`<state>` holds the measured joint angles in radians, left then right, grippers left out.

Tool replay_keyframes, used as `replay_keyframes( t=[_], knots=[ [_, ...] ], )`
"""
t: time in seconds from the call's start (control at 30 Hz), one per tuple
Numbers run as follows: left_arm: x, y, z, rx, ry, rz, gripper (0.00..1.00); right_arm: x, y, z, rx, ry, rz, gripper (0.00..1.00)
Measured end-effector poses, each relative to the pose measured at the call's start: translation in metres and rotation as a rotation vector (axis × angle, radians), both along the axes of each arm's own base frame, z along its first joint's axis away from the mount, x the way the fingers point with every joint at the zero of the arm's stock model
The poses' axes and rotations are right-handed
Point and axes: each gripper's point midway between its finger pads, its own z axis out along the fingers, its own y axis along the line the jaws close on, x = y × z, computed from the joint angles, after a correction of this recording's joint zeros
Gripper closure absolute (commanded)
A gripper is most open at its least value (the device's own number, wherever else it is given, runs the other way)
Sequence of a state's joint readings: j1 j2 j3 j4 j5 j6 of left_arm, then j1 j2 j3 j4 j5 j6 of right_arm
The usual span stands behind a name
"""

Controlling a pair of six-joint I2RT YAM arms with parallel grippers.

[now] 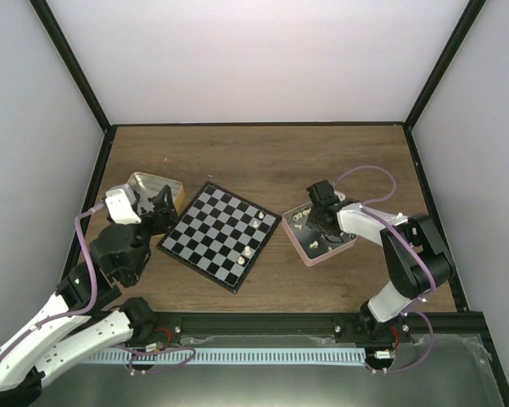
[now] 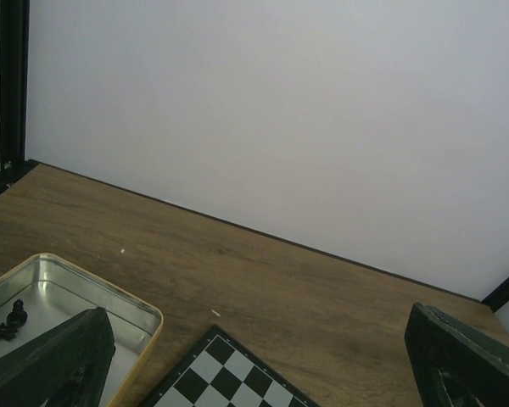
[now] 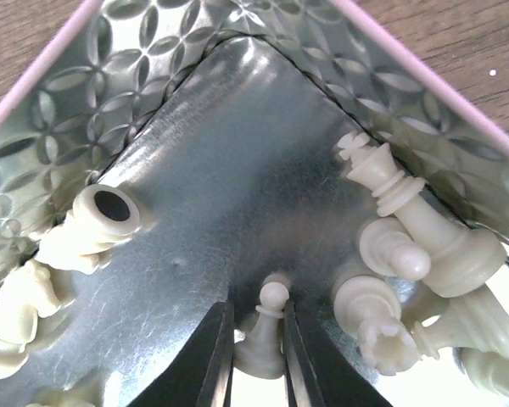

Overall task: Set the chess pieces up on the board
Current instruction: Pick up the chess piece from the storage box, then place the chess piece on the chessboard.

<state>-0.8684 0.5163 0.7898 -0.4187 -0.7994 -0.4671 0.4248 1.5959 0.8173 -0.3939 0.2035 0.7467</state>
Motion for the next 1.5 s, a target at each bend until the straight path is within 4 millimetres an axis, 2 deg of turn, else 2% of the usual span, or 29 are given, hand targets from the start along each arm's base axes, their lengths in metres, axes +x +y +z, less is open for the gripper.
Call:
replay_keyframes(
  t=[0.27,0.33,0.43,0.57,0.67,0.83,0.97,1.07,1.23,1.4,1.5],
  knots=[
    [0.004,-0.007,-0.004,0.020,0.015,-0.009,0.04,-0.007,0.009,0.009,0.007,-0.024,0.057,0.90],
    [0.009,-0.015,-0.010,0.042,0.035,-0.027,0.03,-0.008,0.017,0.023,0.040,-0.065,0.102,0.90],
    [0.015,-0.031,-0.020,0.074,0.070,-0.070,0.01,-0.004,0.040,0.061,0.153,-0.189,0.199,0.90],
    [0.023,-0.063,-0.038,0.107,0.127,-0.177,0.00,-0.007,0.075,0.122,0.341,-0.394,0.389,0.90],
    [0.029,-0.091,-0.053,0.127,0.183,-0.268,0.00,-0.024,0.102,0.159,0.481,-0.520,0.571,0.90],
    [0.036,-0.146,-0.081,0.133,0.304,-0.444,0.00,-0.063,0.131,0.193,0.670,-0.654,0.844,0.91],
    [0.031,-0.184,-0.083,0.053,0.359,-0.608,0.01,-0.092,0.145,0.216,0.775,-0.719,1.029,0.91],
    [0.023,-0.207,-0.078,-0.042,0.386,-0.736,0.10,-0.113,0.150,0.233,0.830,-0.766,1.159,0.91],
    [0.011,-0.237,-0.067,-0.203,0.450,-0.918,0.34,-0.141,0.154,0.249,0.883,-0.824,1.325,0.91],
    [0.000,-0.251,-0.063,-0.316,0.520,-1.038,0.54,-0.153,0.156,0.250,0.895,-0.834,1.396,0.91],
    [-0.009,-0.256,-0.058,-0.361,0.544,-1.094,0.56,-0.154,0.156,0.250,0.892,-0.839,1.405,0.91]
  ],
)
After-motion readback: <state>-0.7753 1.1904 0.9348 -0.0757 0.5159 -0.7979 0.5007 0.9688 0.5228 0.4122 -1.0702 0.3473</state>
